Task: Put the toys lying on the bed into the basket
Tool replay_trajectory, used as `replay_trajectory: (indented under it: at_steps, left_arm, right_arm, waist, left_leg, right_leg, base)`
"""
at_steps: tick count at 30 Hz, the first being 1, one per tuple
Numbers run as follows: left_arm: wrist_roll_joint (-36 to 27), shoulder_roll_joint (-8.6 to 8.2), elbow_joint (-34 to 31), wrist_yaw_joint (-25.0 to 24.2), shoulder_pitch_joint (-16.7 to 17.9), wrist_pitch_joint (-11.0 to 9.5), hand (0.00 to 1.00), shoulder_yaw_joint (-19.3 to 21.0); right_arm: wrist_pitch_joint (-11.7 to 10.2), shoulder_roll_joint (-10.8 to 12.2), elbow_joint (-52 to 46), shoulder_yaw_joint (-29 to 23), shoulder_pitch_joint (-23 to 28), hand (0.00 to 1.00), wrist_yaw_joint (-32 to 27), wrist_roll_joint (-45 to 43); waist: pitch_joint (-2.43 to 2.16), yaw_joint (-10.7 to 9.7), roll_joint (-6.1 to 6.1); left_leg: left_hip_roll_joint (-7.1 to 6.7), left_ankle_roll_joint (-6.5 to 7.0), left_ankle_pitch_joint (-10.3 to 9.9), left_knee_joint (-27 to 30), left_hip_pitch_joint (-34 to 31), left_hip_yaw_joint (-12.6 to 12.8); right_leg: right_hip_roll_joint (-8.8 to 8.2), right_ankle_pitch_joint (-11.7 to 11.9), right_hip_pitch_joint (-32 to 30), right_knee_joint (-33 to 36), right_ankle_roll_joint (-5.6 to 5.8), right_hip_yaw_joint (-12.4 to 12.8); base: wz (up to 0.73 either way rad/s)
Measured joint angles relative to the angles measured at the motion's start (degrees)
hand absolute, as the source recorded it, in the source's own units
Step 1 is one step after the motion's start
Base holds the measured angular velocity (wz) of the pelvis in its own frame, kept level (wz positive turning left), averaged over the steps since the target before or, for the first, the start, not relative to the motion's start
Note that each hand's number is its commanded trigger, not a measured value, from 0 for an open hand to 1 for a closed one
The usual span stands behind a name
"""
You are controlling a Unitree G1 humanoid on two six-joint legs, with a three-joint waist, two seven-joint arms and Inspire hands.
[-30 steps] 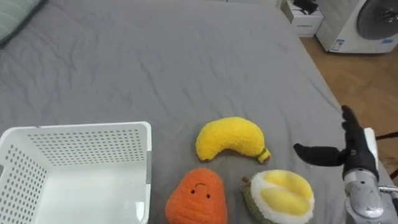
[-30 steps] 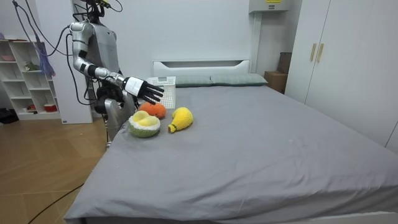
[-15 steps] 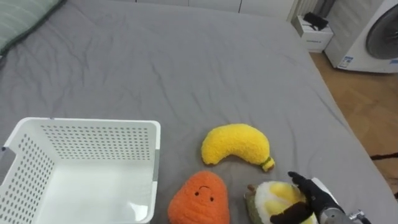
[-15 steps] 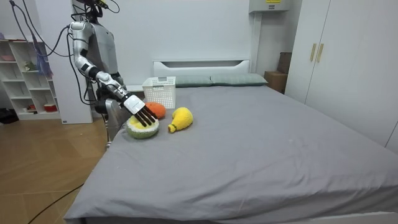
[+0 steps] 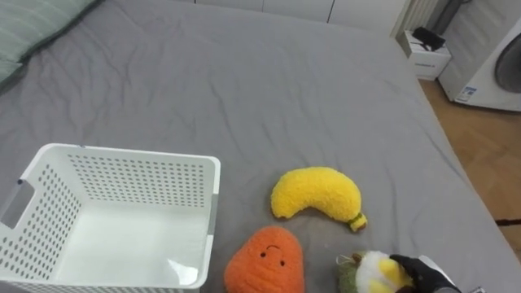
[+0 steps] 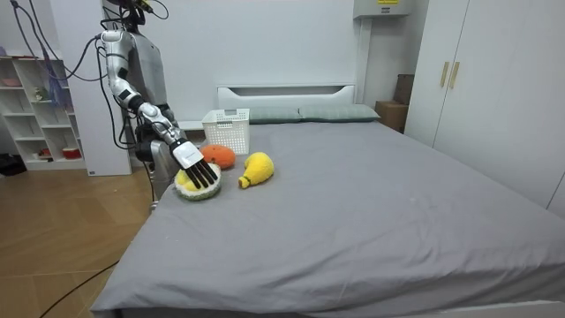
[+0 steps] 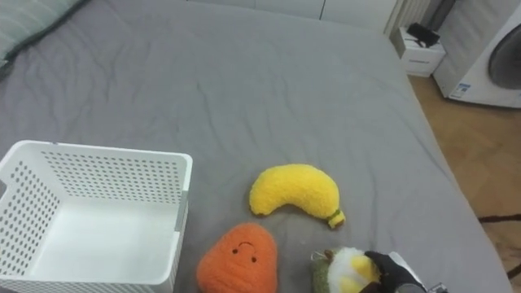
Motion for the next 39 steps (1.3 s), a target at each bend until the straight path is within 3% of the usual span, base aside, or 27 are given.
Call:
replay_trajectory:
  at_steps: [8, 16, 28, 39]
  left_arm:
    - [-0.1, 0.01, -0.1, 0.0, -0.3, 0.0, 0.00, -1.1]
    - [-0.2, -0.01, 0.0, -0.1, -2.0, 0.0, 0.00, -2.3]
    - [0.0, 0.00, 0.0, -0.2, -2.3, -1.2, 0.00, -0.1]
    - [-0.1, 0.03, -0.1, -2.5, -2.0, -3.4, 0.00, 0.2]
  right_arm:
    - [1.0, -0.1, 0.1, 1.0, 0.1, 1.00, 0.7, -0.6]
    - [1.1, 0.9, -1.6, 2.4, 0.1, 1.00, 3.6, -4.2]
    - [1.1, 0.8, -19.1, 0.9, -0.5, 1.00, 2.5, -7.2]
    - [1.1, 0.4, -46.8, -1.7, -4.3, 1.00, 1.4, -4.6]
  waist:
    - [0.04, 0.1, 0.77]
    - [0.02, 0.2, 0.38]
    - [0.38, -0.1, 0.70]
    - [0.33, 0.1, 0.84]
  left_leg:
    - [-0.05, 0.00, 0.0, 0.0, -0.1, -0.2]
    - [-0.20, 0.06, 0.0, 0.6, -0.9, -0.3]
    - [-0.25, 0.08, 0.0, 0.8, -1.2, -0.5]
    - [-0.22, 0.09, 0.1, 0.8, -1.8, -0.8]
  right_leg:
    - [-0.19, 0.0, 0.0, 0.0, 0.00, -0.1]
    - [-0.20, 0.0, -0.6, 0.1, 0.03, -0.3]
    - [-0.23, 0.0, -0.7, 0.0, 0.06, -0.6]
    - [-0.15, 0.0, -1.1, 0.0, 0.06, -0.5]
  base:
    - [0.00]
    - [0.00]
    - [0.01]
    - [0.01]
